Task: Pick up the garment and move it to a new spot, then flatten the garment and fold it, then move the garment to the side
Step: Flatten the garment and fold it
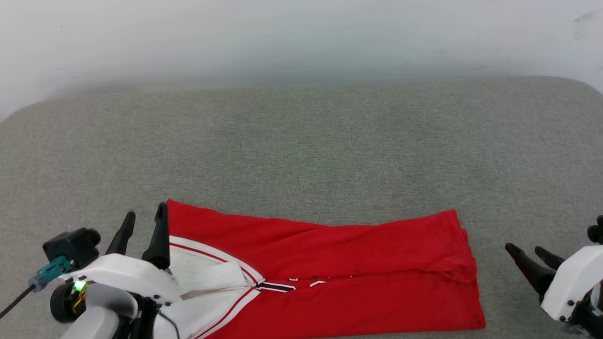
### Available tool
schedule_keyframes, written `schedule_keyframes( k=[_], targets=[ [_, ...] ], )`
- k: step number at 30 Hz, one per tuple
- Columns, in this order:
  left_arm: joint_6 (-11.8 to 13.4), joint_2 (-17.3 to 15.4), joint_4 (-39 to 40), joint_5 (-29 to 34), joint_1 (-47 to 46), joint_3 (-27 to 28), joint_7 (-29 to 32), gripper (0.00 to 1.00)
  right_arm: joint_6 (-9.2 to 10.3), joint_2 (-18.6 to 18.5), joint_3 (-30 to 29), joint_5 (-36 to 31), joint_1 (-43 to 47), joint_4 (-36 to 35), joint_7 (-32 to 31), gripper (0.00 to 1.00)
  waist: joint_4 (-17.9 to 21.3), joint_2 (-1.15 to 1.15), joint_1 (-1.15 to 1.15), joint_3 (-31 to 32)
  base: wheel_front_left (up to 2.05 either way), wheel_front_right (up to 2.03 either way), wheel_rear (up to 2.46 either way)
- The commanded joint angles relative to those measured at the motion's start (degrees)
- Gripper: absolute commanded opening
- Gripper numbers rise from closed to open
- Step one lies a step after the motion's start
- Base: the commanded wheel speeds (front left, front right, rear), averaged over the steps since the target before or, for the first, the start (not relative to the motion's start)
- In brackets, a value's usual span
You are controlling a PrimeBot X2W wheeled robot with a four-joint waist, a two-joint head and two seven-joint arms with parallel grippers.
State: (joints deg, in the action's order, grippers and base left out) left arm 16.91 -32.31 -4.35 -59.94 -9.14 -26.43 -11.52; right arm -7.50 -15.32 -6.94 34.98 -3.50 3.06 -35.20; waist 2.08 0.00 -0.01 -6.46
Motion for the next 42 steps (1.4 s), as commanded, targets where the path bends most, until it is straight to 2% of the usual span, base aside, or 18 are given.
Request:
schedule_keyframes(
  k=[1, 5, 7, 11, 17, 24, 25, 26, 27, 29, 38, 42],
  targets=[
    [0.1, 1.0, 1.4, 2.2, -1.1, -0.1, -1.6, 1.0, 0.02, 0.0, -1.3, -1.3, -1.0, -0.8, -2.8, 1.0, -0.7, 0.0, 0.01, 0.3, 0.0, 0.0, 0.0],
    [1.5, 2.5, 3.8, 8.3, -2.3, 0.6, -3.4, 1.0, 0.02, 1.4, -3.2, -3.5, -1.8, -1.8, -8.7, 1.0, -2.2, 0.0, 0.01, -0.3, 0.0, 0.0, 0.0],
    [1.3, 3.1, 4.6, 9.9, -2.7, 0.9, -3.5, 1.0, 0.02, 1.6, -3.4, -4.3, -2.0, -2.0, -9.7, 1.0, -2.6, 0.0, 0.01, -0.8, 0.0, 0.0, 0.0],
    [0.8, 4.7, 7.3, 18.3, -3.6, 1.6, -3.7, 1.0, 0.02, 4.1, -3.7, -5.7, -2.7, -1.5, -12.7, 1.0, -4.5, 0.0, 0.01, -2.4, 0.0, 0.0, 0.0],
    [-1.8, 7.5, 9.0, 25.7, -3.0, 3.4, -3.8, 1.0, 0.02, 6.5, -4.0, -6.1, -4.3, 3.9, -13.8, 1.0, -7.0, 0.0, 0.01, -4.7, 0.0, 0.0, 0.0],
    [-4.3, 8.4, 8.1, 28.9, -1.8, 4.4, -3.7, 1.0, 0.03, 8.8, -2.1, -4.2, -3.3, 12.6, -16.4, 1.0, -7.9, 0.0, 0.01, -5.4, 0.0, 0.0, 0.0],
    [-4.5, 8.4, 7.8, 29.2, -1.7, 4.5, -3.7, 1.0, 0.03, 9.3, -1.9, -3.5, -3.1, 13.3, -16.8, 0.49, -7.9, 0.0, 0.01, -5.3, 0.0, 0.0, 0.0],
    [-4.7, 8.3, 7.6, 29.5, -1.6, 4.5, -3.7, 1.0, 0.02, 9.6, -1.7, -3.3, -3.2, 13.6, -16.8, 0.14, -7.8, 0.0, 0.01, -5.2, 0.0, 0.0, 0.0],
    [-4.7, 8.3, 7.4, 29.6, -1.4, 4.6, -3.7, 1.0, 0.02, 9.6, -1.1, -3.1, -3.5, 13.7, -16.8, 0.0, -7.8, 0.0, 0.01, -5.1, 0.0, 0.0, 0.0],
    [-4.8, 8.5, 7.0, 29.7, -0.8, 4.9, -3.7, 1.0, 0.01, 9.6, -0.6, -1.9, -4.3, 13.4, -16.5, 0.0, -7.5, 0.0, 0.01, -4.4, 0.0, 0.0, 0.0],
    [-4.2, 8.2, 5.0, 29.6, 1.6, 5.4, -3.7, 1.0, 0.01, 4.3, 0.9, -0.1, -7.1, 10.4, -12.3, 0.0, -6.2, 0.0, 0.01, -1.1, 0.0, 0.0, 0.0],
    [-3.4, 8.3, 5.1, 29.7, 2.8, 5.5, -3.7, 1.0, 0.02, 2.4, -0.5, -0.2, -7.3, 10.6, -11.1, 0.0, -5.3, 0.0, 0.01, 0.2, 0.0, 0.0, 0.0]
  ],
)
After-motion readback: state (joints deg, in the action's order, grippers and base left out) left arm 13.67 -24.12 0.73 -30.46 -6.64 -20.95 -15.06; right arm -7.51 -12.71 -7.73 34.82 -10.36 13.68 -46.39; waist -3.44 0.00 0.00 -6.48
